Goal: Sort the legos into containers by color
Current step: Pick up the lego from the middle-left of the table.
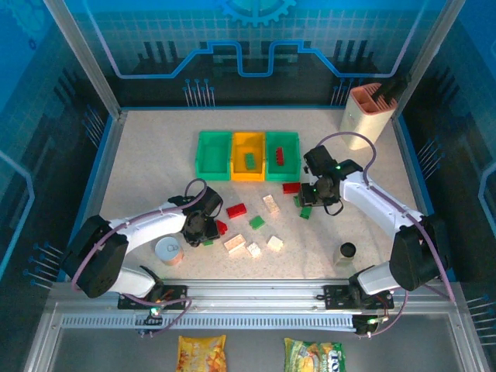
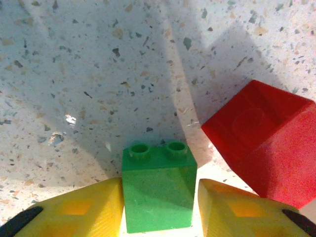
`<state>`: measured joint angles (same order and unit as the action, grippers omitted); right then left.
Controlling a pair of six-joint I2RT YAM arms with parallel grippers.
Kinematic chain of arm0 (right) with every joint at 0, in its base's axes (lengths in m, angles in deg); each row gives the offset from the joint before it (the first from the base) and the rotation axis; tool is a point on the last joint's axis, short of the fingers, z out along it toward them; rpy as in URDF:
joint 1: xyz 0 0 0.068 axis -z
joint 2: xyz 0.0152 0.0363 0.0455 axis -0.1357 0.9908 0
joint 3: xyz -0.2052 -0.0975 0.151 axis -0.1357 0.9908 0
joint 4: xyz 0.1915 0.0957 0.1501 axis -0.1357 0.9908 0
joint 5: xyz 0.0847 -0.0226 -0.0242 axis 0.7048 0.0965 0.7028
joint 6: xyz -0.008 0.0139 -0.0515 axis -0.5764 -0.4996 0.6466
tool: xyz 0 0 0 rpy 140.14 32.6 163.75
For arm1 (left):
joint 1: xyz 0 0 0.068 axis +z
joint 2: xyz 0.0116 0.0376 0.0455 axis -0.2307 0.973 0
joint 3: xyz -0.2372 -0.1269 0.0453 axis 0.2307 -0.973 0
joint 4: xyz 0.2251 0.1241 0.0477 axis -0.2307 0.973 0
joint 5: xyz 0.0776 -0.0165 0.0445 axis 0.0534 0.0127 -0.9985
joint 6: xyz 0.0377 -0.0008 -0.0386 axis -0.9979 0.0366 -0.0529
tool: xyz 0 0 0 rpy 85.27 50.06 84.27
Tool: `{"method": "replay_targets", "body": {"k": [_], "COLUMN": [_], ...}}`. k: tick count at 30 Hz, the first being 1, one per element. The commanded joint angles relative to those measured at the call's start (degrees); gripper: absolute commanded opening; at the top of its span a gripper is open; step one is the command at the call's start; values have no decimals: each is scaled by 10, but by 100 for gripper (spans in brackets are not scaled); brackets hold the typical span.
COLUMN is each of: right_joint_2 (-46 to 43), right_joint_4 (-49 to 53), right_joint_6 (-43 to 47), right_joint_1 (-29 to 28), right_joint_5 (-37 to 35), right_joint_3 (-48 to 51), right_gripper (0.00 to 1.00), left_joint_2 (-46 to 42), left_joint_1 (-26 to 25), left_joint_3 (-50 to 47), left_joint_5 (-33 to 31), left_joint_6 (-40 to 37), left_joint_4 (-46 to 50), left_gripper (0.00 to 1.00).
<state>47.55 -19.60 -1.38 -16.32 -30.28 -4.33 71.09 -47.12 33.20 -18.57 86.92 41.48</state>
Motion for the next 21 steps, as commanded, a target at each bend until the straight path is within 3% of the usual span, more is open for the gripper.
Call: {"method": "replay_targets", "body": {"k": [1,8,21], "right_joint_2": [4,7,2], "right_joint_4": [17,20,27], "right_joint_6": [-11,-17,-24], "right_joint_1": [-10,-16,-22], "right_joint_5": [-10,-16,-24], "right_joint_3": [-17,-22,-26], "right_gripper": [43,43,43], "left_joint_2": [21,31,52], "left_joint_1": [8,8,8], "left_joint_3": [-24,-18,-21], "left_joint_5": [-15,-14,-10], "left_joint_6": [-1,-16,-28], "left_joint_4": [9,15,1], "left_gripper": [42,46,44]}}
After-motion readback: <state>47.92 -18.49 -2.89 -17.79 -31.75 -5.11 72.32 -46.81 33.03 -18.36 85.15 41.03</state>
